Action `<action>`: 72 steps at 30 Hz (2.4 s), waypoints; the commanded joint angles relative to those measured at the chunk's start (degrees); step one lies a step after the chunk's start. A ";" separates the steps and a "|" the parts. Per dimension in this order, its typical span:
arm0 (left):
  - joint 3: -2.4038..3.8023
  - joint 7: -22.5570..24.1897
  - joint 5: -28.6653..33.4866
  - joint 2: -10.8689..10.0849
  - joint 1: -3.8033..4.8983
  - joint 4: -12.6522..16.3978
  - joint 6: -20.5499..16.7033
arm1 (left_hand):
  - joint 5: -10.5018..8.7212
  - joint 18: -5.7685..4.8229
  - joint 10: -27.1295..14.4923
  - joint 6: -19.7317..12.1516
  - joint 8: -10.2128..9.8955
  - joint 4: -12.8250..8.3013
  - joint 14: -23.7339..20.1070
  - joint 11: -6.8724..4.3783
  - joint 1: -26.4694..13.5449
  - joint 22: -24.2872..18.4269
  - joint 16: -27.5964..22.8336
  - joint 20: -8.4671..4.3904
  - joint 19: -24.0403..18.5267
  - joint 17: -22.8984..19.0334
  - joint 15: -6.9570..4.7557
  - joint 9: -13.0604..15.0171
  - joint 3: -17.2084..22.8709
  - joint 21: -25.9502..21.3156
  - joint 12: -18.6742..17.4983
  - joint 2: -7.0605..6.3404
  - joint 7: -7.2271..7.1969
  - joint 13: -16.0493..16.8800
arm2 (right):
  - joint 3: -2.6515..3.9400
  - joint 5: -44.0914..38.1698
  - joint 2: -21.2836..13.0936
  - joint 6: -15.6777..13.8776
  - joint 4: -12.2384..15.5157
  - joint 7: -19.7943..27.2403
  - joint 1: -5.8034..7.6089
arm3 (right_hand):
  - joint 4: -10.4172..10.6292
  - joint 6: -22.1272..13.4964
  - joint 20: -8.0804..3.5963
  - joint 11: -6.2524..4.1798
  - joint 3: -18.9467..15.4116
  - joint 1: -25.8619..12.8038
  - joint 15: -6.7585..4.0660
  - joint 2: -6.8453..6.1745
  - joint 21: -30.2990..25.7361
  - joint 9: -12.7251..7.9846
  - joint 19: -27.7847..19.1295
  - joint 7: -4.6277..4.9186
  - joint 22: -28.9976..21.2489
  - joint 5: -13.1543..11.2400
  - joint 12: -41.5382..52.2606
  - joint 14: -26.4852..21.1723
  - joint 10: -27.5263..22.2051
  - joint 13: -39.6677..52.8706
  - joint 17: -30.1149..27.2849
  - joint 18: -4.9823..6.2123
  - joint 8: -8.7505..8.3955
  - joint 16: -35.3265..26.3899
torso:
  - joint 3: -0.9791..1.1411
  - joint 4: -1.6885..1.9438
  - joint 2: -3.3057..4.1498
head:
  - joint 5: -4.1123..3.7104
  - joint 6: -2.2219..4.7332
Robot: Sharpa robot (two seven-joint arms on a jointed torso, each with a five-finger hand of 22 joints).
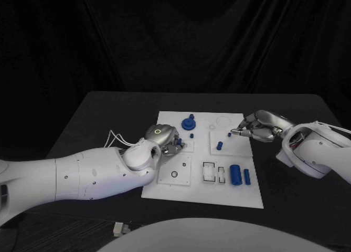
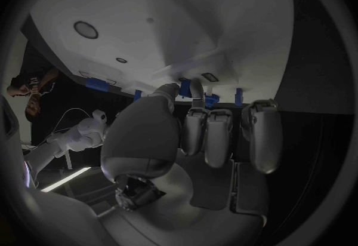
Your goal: Assemble the parts on the task board
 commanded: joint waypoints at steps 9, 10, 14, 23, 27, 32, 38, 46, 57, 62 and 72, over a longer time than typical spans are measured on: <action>0.03 3.40 0.09 0.32 -0.10 -0.39 -0.15 | -1.24 0.22 1.60 -0.16 -1.28 0.08 5.07 0.27 0.66 11.96 -0.11 0.14 2.02 12.04 0.22 0.81 8.87 -0.20 -0.44 0.15 0.17 8.11 | 0.03 -0.14 -0.08 -0.29 0.02 -0.18 -0.15 | 0.07 -0.01 -0.25 -0.37 -0.30 0.07 -0.41 0.34 -0.47 0.08 -0.04 -0.33 6.34 0.35 -0.28 3.84 5.38 14.04 5.77 1.03 0.25 -0.29 | 0.01 0.00 -0.01 | 0.00 0.00; 0.03 3.48 0.09 0.32 -0.10 -0.43 -0.17 | -1.22 0.22 1.60 -0.13 -1.29 0.08 5.07 0.26 0.48 11.95 -0.12 0.13 2.01 12.03 0.24 0.94 9.60 -0.20 -0.44 0.09 0.19 8.12 | 0.03 -0.14 -0.09 -0.29 0.03 -0.19 -0.15 | 0.07 -0.01 -0.25 -0.37 -0.30 0.07 -0.41 0.34 -0.47 0.08 -0.04 -0.33 6.34 0.35 -0.28 3.84 5.38 14.04 5.77 1.03 0.25 -0.29 | 0.02 -0.01 -0.01 | -0.04 0.00; 0.03 3.75 0.09 0.30 -0.10 -0.58 -0.16 | -1.33 0.22 1.61 0.06 -1.21 0.05 5.06 0.26 -0.10 11.95 -0.14 0.14 2.00 12.03 0.22 1.75 13.48 -0.19 -0.45 -0.76 0.16 8.17 | 0.03 -0.14 -0.15 -0.23 0.05 -0.30 -0.16 | 0.07 -0.01 -0.25 -0.37 -0.31 0.08 -0.41 0.36 -0.60 0.09 -0.08 -0.33 6.30 0.36 -0.31 3.83 5.35 13.99 5.70 1.05 0.25 -0.33 | 0.00 -0.01 -0.02 | -0.07 0.00; 0.04 6.63 0.09 -0.57 -0.09 0.31 -1.93 | -2.51 0.13 1.70 0.73 -0.45 -0.11 5.11 0.09 0.42 12.07 0.00 0.05 2.13 12.17 0.06 3.77 21.04 0.29 -0.42 -2.21 -0.04 8.28 | 0.03 -0.14 -0.20 -0.07 0.09 -0.52 -0.17 | 0.08 -0.01 -0.25 -0.37 -0.31 0.09 -0.41 0.38 -0.70 0.09 -0.12 -0.33 6.27 0.36 -0.34 3.81 5.31 13.94 5.61 1.07 0.25 -0.37 | 0.01 0.01 0.01 | -0.22 0.00; 0.06 9.28 0.09 -1.78 0.00 1.71 -2.73 | -3.50 0.04 1.74 0.60 -0.19 -0.12 5.17 0.12 1.22 12.19 0.24 0.02 2.23 12.37 0.06 4.64 24.72 0.73 -0.33 -2.56 0.02 8.40 | 0.03 -0.14 -0.25 -0.03 0.12 -0.59 -0.17 | 0.08 -0.02 -0.25 -0.37 -0.31 0.10 -0.41 0.40 -0.82 0.09 -0.16 -0.33 6.23 0.36 -0.38 3.80 5.26 13.88 5.57 1.10 0.25 -0.39 | 0.01 0.01 0.00 | -0.45 0.00; 0.09 13.95 1.90 -3.56 2.19 3.58 0.81 | -5.96 -0.29 1.98 1.29 0.53 -0.09 5.42 0.11 0.43 12.62 1.21 0.09 2.71 13.13 0.11 5.76 28.56 2.34 0.13 -3.34 -0.05 8.79 | 0.03 -0.14 -0.33 0.02 0.16 -0.68 -0.17 | 0.08 -0.03 -0.25 -0.37 -0.31 0.11 -0.41 0.42 -0.95 0.09 -0.20 -0.33 6.19 0.36 -0.41 3.77 5.23 13.84 5.49 1.12 0.25 -0.44 | 0.01 0.00 0.01 | -0.56 0.00; 0.10 18.47 9.88 -3.98 8.06 3.35 17.16 | -8.38 -0.41 2.10 1.33 1.28 -0.22 5.75 0.12 1.45 12.78 2.47 0.10 2.76 14.12 0.17 6.96 32.22 2.98 0.47 -3.83 -0.04 9.12 | 0.03 -0.14 -0.41 0.08 0.25 -0.80 -0.17 | 0.08 -0.04 -0.25 -0.37 -0.31 0.12 -0.41 0.45 -1.06 0.10 -0.25 -0.33 6.16 0.36 -0.45 3.75 5.18 13.78 5.42 1.14 0.24 -0.48 | 0.01 0.02 -0.01 | -1.00 0.00; 0.12 20.81 19.50 -1.31 16.30 -0.47 41.45 | -14.06 -0.26 1.35 0.66 1.57 -0.08 5.65 0.44 0.32 12.57 2.44 0.56 2.07 14.13 0.64 7.78 33.49 2.28 -0.41 -2.62 0.50 8.59 | 0.03 -0.14 -0.24 0.44 0.23 -1.11 -0.17 | 0.08 -0.04 -0.25 -0.37 -0.31 0.15 -0.40 0.46 -1.17 0.10 -0.28 -0.33 6.13 0.37 -0.48 3.73 5.15 13.73 5.34 1.16 0.24 -0.52 | 0.03 -0.02 0.00 | -0.92 0.00; 0.13 17.85 34.48 6.05 19.37 -11.80 58.19 | -15.42 -0.25 1.20 1.17 2.71 -1.25 5.79 0.53 -0.92 12.59 2.99 0.87 1.72 14.55 0.85 8.83 33.98 2.51 0.15 -3.07 0.15 9.21 | 0.03 -0.14 0.00 0.69 0.30 -1.18 -0.17 | 0.04 -0.05 -0.25 -0.36 -0.31 0.23 -0.40 0.48 -1.34 0.10 -0.34 -0.32 6.07 0.37 -0.51 3.69 5.11 13.68 5.20 1.19 0.24 -0.60 | 0.08 -0.04 -0.05 | -1.16 0.00; 0.13 12.99 40.88 8.31 19.50 -15.06 60.19 | -13.62 -0.30 1.50 2.16 3.20 -3.03 5.87 0.33 -0.78 12.65 3.15 0.70 1.89 14.66 0.65 9.02 35.26 2.91 0.59 -4.24 -0.10 9.55 | 0.03 -0.14 0.19 0.81 0.19 -1.21 -0.17 | 0.00 -0.05 -0.24 -0.36 -0.29 0.34 -0.39 0.49 -1.43 0.11 -0.38 -0.32 6.05 0.39 -0.53 3.66 5.08 13.65 5.10 1.20 0.24 -0.65 | 0.05 -0.10 0.02 | -0.77 0.00; 0.12 6.05 49.06 12.11 18.91 -19.93 60.41 | -12.77 -0.25 1.76 2.36 2.54 -4.37 5.87 0.18 -1.30 12.58 3.12 0.48 1.85 14.64 0.43 8.48 36.33 2.83 0.82 -4.78 -0.13 9.71 | 0.03 -0.14 0.93 1.08 -0.12 -1.31 -0.17 | -0.02 -0.05 -0.24 -0.36 -0.28 0.42 -0.39 0.51 -1.51 0.12 -0.41 -0.32 6.03 0.40 -0.52 3.67 5.10 13.67 5.17 1.21 0.24 -0.62 | 0.02 0.07 0.15 | -0.29 0.00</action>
